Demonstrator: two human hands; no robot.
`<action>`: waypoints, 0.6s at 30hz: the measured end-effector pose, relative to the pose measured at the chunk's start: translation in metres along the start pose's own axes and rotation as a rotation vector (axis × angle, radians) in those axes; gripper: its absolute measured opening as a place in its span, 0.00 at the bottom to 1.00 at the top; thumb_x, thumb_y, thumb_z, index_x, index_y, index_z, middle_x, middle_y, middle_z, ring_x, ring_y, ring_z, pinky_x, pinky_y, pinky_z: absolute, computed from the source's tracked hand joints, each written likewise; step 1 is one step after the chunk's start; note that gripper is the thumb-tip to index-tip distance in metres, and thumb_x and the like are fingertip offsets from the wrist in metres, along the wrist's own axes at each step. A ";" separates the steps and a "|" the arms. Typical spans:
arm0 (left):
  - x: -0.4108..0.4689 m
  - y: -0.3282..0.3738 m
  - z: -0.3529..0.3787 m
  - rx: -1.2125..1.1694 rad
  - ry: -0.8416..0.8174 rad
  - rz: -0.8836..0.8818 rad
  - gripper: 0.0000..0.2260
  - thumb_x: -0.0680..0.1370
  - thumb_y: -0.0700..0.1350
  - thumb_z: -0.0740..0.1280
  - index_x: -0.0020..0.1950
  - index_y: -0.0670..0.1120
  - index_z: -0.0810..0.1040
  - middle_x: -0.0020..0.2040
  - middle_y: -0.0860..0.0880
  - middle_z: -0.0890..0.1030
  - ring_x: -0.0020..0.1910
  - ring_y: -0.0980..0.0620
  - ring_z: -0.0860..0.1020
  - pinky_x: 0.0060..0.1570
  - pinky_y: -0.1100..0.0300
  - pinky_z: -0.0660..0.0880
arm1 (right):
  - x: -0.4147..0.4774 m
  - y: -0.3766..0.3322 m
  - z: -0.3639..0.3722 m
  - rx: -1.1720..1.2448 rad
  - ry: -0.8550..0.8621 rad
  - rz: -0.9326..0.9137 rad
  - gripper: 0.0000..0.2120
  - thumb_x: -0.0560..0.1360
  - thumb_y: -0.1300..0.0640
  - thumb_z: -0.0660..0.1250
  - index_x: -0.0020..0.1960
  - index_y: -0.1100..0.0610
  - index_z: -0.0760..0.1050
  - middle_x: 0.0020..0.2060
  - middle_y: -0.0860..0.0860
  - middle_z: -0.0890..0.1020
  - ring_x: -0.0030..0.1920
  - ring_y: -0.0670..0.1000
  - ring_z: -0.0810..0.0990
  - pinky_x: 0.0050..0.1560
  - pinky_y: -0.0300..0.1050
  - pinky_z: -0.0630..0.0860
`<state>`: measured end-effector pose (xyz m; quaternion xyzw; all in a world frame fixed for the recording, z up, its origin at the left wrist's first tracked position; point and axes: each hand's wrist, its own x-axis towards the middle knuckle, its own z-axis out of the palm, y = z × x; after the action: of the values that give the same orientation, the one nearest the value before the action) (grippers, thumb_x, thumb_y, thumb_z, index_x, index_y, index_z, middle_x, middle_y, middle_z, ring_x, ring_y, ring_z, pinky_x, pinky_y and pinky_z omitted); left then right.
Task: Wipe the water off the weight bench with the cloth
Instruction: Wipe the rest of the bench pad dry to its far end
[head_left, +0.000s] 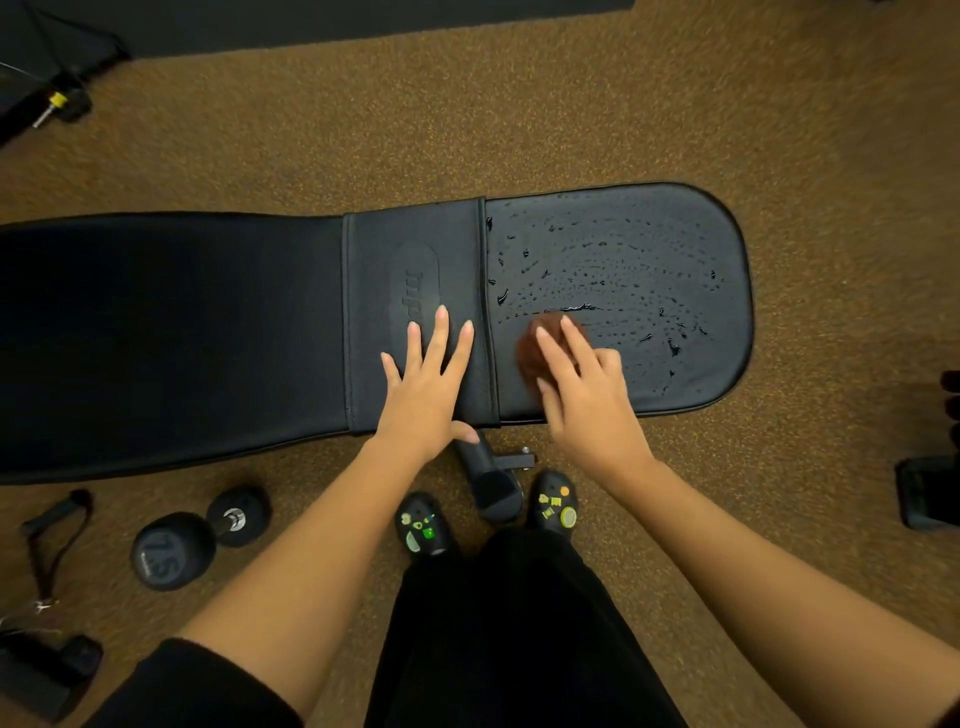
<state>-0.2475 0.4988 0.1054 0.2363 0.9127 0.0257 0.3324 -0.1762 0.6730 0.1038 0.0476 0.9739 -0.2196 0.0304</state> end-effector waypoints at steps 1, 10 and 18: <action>0.000 0.000 0.000 0.000 0.001 0.000 0.54 0.67 0.58 0.72 0.74 0.49 0.32 0.74 0.44 0.30 0.73 0.37 0.35 0.68 0.35 0.45 | 0.006 -0.005 0.004 0.012 0.007 0.021 0.24 0.77 0.58 0.63 0.71 0.58 0.65 0.70 0.61 0.66 0.54 0.61 0.70 0.55 0.58 0.72; -0.002 -0.002 0.001 -0.017 0.017 0.012 0.54 0.68 0.58 0.72 0.75 0.49 0.33 0.75 0.45 0.31 0.73 0.38 0.35 0.68 0.35 0.45 | -0.026 -0.008 0.014 0.014 -0.050 -0.086 0.25 0.73 0.60 0.68 0.69 0.58 0.68 0.68 0.61 0.69 0.47 0.60 0.73 0.49 0.56 0.76; -0.002 -0.002 0.002 -0.009 0.026 0.012 0.54 0.67 0.58 0.72 0.75 0.49 0.33 0.75 0.45 0.32 0.73 0.38 0.35 0.68 0.35 0.45 | 0.012 -0.002 0.001 0.033 0.068 0.105 0.24 0.76 0.58 0.62 0.72 0.57 0.64 0.72 0.60 0.64 0.56 0.60 0.68 0.58 0.58 0.69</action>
<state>-0.2463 0.4960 0.1047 0.2398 0.9153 0.0349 0.3216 -0.1883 0.6713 0.1025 0.1065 0.9668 -0.2319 0.0081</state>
